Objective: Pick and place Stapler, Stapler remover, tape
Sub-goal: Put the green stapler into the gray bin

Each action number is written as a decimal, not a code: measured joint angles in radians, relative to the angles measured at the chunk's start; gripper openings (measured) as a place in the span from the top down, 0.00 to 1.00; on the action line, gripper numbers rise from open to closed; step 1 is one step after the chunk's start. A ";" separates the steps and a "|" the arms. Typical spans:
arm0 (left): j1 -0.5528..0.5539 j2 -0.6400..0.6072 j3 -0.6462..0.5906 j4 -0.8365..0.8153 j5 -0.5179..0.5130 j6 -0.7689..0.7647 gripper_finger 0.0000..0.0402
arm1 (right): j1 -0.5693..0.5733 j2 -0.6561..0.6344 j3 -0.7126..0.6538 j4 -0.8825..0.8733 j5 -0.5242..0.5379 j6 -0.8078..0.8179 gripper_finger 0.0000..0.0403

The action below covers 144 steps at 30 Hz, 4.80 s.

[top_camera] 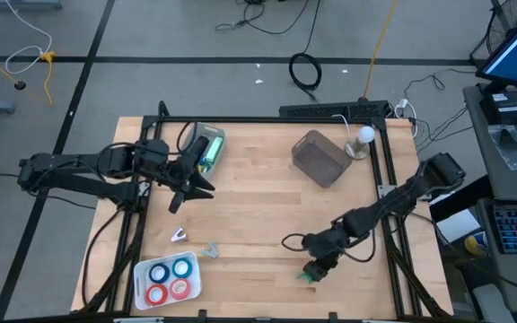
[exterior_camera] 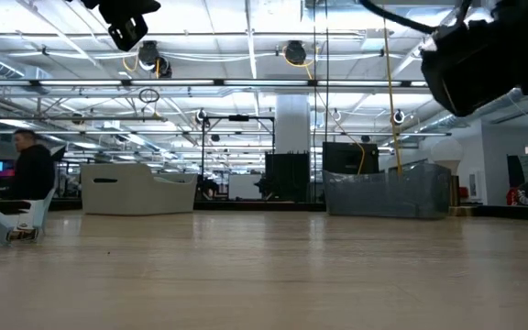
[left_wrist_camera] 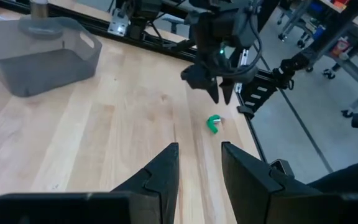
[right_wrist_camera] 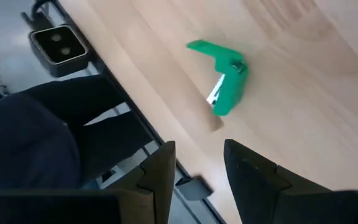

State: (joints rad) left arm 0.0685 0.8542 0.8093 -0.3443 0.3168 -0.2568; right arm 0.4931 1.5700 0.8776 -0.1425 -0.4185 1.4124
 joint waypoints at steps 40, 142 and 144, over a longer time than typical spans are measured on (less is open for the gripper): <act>0.002 0.000 0.000 -0.058 -0.001 0.129 0.70 | 0.035 0.119 0.109 -0.128 0.166 0.184 0.68; -0.047 0.615 0.000 1.072 0.083 -0.621 0.53 | -0.258 -0.315 0.108 0.184 0.415 -0.673 0.89; -0.048 0.615 0.000 1.079 0.066 -0.621 0.50 | -0.258 -0.317 0.108 0.196 0.413 -0.673 0.89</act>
State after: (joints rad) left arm 0.0209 1.4689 0.8089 0.7347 0.3829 -0.8780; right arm 0.2348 1.2533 0.9859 0.0536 -0.0055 0.7391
